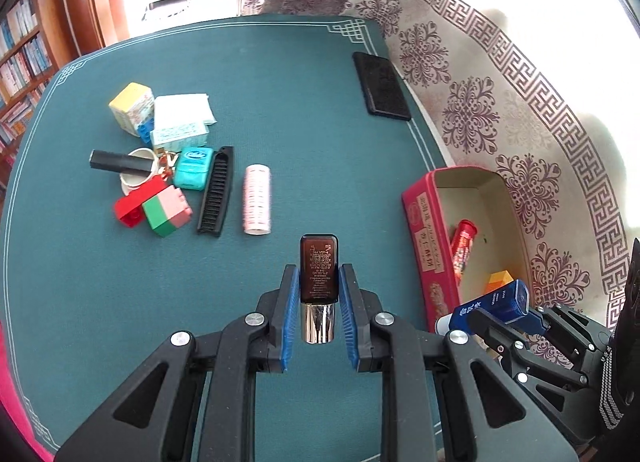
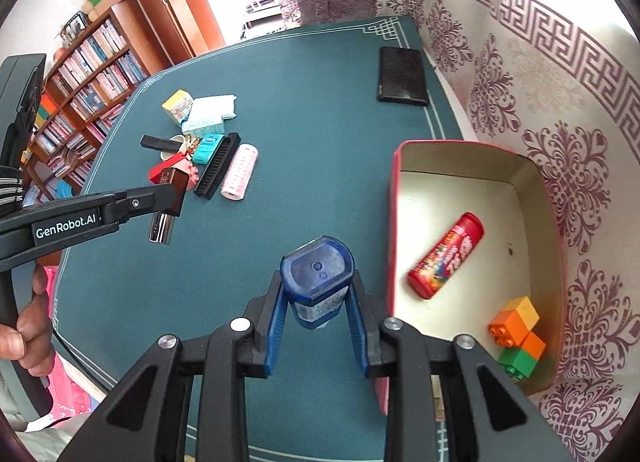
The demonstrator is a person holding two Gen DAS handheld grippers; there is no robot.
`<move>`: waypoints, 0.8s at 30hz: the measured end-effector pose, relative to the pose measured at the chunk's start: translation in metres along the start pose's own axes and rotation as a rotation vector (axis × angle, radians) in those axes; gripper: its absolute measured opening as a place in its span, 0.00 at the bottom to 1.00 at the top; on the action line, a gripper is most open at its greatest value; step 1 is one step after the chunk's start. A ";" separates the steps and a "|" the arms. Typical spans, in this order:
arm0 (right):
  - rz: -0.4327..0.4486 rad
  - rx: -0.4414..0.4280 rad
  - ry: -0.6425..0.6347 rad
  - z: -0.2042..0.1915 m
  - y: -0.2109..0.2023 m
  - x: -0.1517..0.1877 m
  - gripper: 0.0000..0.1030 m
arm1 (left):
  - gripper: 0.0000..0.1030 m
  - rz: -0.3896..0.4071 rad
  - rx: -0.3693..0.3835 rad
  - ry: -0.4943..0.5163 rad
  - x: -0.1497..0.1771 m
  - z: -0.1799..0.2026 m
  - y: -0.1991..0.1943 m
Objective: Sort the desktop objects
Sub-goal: 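Lift and carry both bottles over the tin box, then open both grippers to drop the bottles into the tin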
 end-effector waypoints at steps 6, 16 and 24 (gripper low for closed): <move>0.031 0.037 0.051 0.045 -0.020 0.005 0.31 | 0.21 0.017 0.043 0.061 -0.008 0.057 0.000; 0.081 0.087 0.071 0.092 -0.041 0.007 0.31 | 0.21 0.017 0.093 0.145 -0.014 0.128 0.006; 0.071 0.077 0.094 0.114 -0.044 0.010 0.56 | 0.21 0.007 0.135 0.169 -0.015 0.158 0.011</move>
Point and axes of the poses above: each gripper's, at about its wrist camera, not at the fingertips, and y roughly the way its jaws point, z to its right, x to its underside, the point moved 4 cm from there along y, roughly the way its jaws point, and after that the axes turned 10 degrees about y, right-handed, at the moved point
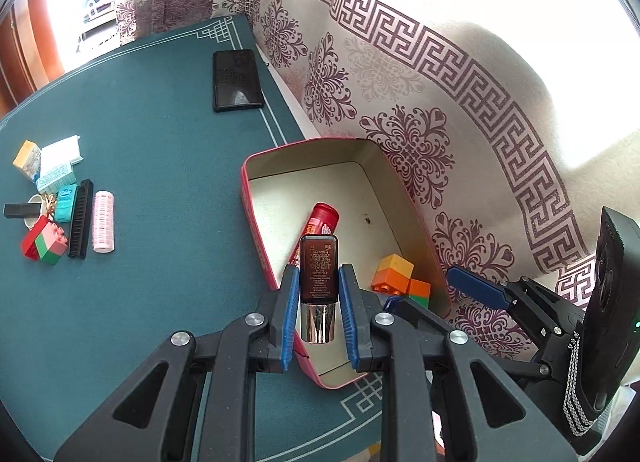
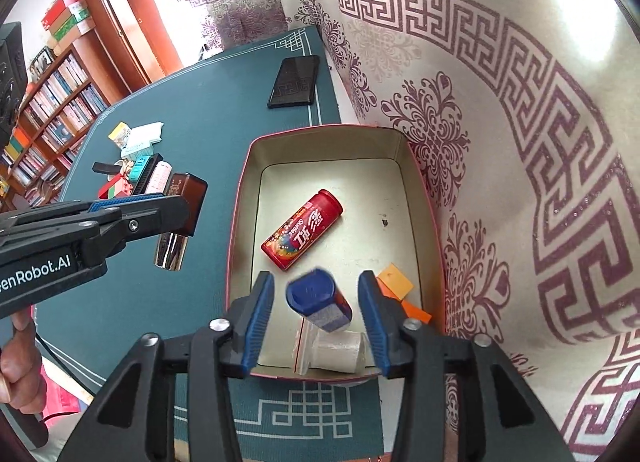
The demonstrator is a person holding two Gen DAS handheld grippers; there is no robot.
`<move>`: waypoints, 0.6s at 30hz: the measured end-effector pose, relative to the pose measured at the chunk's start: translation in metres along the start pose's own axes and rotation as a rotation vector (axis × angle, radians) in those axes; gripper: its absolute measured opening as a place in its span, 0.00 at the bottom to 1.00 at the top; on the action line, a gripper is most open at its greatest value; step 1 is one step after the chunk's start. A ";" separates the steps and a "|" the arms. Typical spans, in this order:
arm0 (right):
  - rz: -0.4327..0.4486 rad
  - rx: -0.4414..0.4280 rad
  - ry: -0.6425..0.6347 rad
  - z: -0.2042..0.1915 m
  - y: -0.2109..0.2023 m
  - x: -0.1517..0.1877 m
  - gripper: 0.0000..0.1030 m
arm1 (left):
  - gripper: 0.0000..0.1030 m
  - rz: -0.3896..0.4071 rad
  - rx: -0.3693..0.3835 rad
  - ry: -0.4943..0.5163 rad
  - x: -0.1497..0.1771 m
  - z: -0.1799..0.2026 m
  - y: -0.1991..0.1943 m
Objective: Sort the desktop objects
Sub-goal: 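Open both grippers to drop the bottles into the tin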
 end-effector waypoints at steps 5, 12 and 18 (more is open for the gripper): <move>0.015 0.012 -0.009 0.006 -0.004 0.001 0.59 | 0.21 -0.009 0.028 0.013 -0.005 0.015 0.007; 0.013 0.018 0.006 0.016 -0.005 0.000 0.59 | 0.22 -0.032 0.039 0.017 -0.009 0.023 0.014; 0.014 0.014 0.014 0.016 -0.004 -0.002 0.59 | 0.22 -0.036 0.010 0.011 -0.010 0.016 0.011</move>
Point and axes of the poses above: each gripper's, at about its wrist camera, not at the fingertips, and y roughly the way its jaws point, z to its right, x to its underside, the point moved 4 cm from there along y, roughly the way its jaws point, and after that the axes turned 10 degrees about y, right-handed, at the moved point
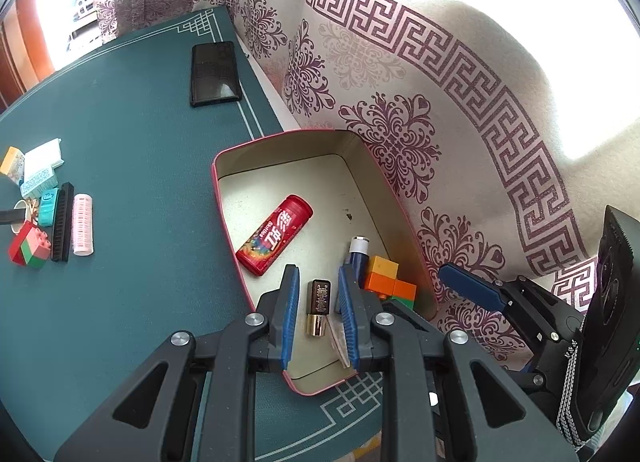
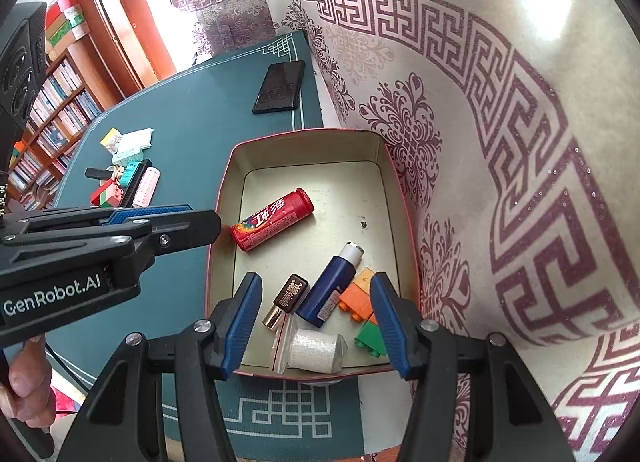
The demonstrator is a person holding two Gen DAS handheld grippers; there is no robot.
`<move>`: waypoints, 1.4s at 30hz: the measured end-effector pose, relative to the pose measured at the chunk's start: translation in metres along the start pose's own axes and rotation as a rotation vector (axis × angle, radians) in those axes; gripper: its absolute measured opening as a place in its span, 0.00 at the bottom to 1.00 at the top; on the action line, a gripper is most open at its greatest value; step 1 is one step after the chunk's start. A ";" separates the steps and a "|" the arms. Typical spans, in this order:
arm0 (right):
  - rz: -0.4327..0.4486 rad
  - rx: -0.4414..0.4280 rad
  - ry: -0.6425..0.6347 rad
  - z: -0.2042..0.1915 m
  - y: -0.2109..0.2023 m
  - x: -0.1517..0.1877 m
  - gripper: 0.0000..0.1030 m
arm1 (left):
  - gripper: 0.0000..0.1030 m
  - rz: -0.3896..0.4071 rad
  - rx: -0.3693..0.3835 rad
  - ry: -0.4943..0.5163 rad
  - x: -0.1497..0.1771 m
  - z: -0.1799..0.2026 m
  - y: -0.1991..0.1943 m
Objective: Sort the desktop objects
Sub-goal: 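Open both grippers to drop the bottles into the tin, then move both grippers back over the remaining pile of items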
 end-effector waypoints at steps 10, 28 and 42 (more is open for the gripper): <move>-0.005 -0.024 -0.028 -0.022 0.007 -0.005 0.62 | 0.22 -0.012 -0.052 -0.062 0.008 -0.035 -0.010; -0.031 -0.079 -0.106 -0.097 0.029 -0.013 0.65 | 0.22 -0.002 -0.141 -0.223 0.042 -0.135 -0.041; -0.083 -0.111 -0.167 -0.165 0.054 -0.007 0.66 | 0.49 0.021 -0.235 -0.394 0.083 -0.235 -0.071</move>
Point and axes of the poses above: each gripper's, at about its wrist camera, not at the fingertips, and y roughly the way its jaws point, z to its right, x to its underside, the point moved 4 cm from there along y, roughly the way its jaws point, and after that the axes turned 10 degrees about y, right-handed, at the moved point
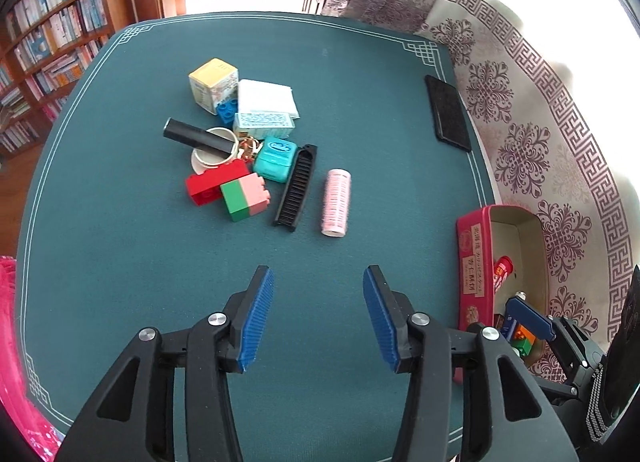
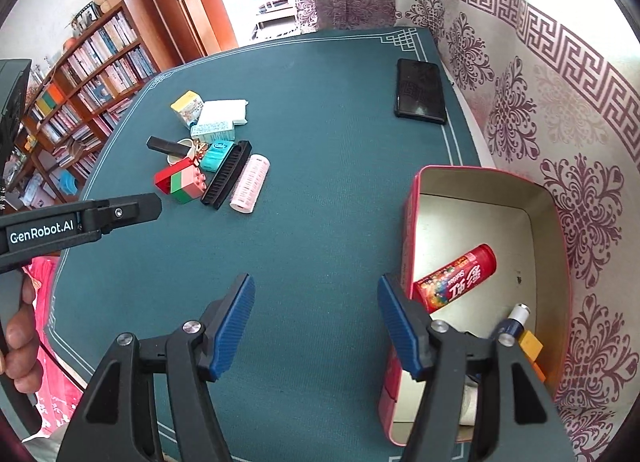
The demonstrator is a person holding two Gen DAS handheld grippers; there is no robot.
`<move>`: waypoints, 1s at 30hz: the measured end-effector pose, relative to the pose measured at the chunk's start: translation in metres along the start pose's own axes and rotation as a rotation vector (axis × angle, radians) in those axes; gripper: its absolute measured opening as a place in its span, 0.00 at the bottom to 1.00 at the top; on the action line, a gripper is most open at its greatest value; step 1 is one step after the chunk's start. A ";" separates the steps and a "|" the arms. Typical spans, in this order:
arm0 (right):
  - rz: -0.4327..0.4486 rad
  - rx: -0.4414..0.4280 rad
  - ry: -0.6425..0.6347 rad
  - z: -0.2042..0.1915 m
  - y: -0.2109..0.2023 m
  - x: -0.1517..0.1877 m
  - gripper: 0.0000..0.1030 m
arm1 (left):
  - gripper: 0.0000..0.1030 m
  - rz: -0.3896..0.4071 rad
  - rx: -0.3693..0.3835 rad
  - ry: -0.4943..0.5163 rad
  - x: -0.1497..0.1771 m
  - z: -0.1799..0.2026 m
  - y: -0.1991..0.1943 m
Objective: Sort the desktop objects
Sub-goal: 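Move both grippers back over the remaining pile of items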
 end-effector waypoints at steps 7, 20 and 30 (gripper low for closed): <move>-0.034 0.005 -0.004 -0.022 0.017 0.002 0.67 | 0.49 -0.012 -0.006 -0.070 0.000 -0.046 0.007; -0.092 0.039 0.010 -0.043 0.045 0.009 0.67 | 0.49 -0.034 0.004 -0.108 -0.017 -0.094 0.030; -0.133 0.062 0.030 -0.050 0.066 0.009 0.67 | 0.49 -0.056 0.032 -0.167 -0.041 -0.126 0.058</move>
Point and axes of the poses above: each gripper's, at about its wrist camera, not at the fingertips, and y roughly the way its jaws point, z to its right, x to its underside, the point moved 4 cm from there along y, roughly the way its jaws point, and after that the axes turned 10 degrees about y, right-handed, at the moved point
